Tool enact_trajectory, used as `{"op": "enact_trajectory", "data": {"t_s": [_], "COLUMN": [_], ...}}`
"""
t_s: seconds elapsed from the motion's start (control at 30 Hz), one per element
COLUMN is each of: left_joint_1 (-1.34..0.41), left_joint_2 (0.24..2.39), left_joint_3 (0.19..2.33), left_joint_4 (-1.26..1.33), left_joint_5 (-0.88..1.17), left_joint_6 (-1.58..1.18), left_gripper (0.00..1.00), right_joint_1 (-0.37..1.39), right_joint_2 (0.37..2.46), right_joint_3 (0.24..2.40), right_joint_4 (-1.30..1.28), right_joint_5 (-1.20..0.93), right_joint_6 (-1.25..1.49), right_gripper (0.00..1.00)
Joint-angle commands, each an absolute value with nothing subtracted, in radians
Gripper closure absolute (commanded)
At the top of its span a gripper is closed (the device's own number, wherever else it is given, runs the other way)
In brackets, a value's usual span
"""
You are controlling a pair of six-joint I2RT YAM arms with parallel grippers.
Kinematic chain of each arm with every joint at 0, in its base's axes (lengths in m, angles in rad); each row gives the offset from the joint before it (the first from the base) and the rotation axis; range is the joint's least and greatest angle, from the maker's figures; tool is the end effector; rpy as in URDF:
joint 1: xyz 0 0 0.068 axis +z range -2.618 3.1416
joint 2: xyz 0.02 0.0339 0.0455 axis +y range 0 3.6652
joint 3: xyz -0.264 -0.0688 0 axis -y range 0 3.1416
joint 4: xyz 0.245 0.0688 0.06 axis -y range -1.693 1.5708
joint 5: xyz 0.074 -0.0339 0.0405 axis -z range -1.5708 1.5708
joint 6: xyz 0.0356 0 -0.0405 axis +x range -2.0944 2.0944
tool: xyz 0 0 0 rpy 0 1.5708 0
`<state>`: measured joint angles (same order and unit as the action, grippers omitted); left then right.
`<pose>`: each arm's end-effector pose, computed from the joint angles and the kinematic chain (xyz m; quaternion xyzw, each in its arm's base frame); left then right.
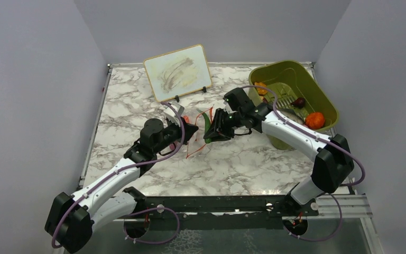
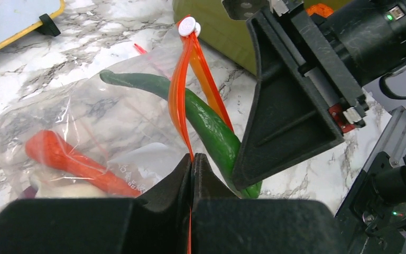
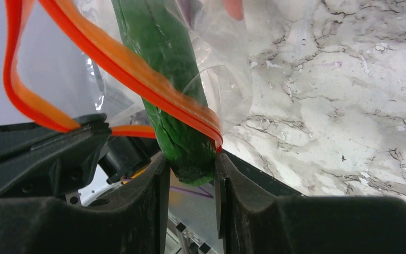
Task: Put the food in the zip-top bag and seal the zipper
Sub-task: Place the fake vegetable in the zipper food storage bag.
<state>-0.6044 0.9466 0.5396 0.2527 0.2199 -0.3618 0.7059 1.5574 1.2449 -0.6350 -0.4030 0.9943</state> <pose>0.1782 -0.1325 0.2691 0.1622 0.7407 -0.3742 0.5339 0.2424 0.2249 0.2726 0.0733 0.9317 0.3514 0.0551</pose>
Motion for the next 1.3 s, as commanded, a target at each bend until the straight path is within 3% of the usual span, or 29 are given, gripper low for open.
{"op": "enact_trajectory", "data": {"t_s": [0.0, 0.7, 1.27], "left_joint_1": [-0.609, -0.608, -0.608], "left_joint_2": [0.923, 0.935, 0.922], "left_joint_3": [0.529, 0.492, 0.494], "left_joint_4": [0.294, 0.326, 0.325], "left_joint_5": [0.273, 0.285, 0.281], "left_joint_6": [-0.395, -0.469, -0.483], "left_gripper": [1.0, 1.0, 1.0], "right_joint_1": [0.711, 0.712, 0.712], "right_joint_2": [1.588, 1.628, 1.671], "right_joint_3": [1.281, 1.295, 1.301], "right_joint_4": [-0.604, -0.543, -0.49], "right_joint_5": [-0.345, -0.382, -0.437], "right_joint_6": [1.027, 1.097, 1.086], "right_gripper": [0.74, 0.69, 0.53]}}
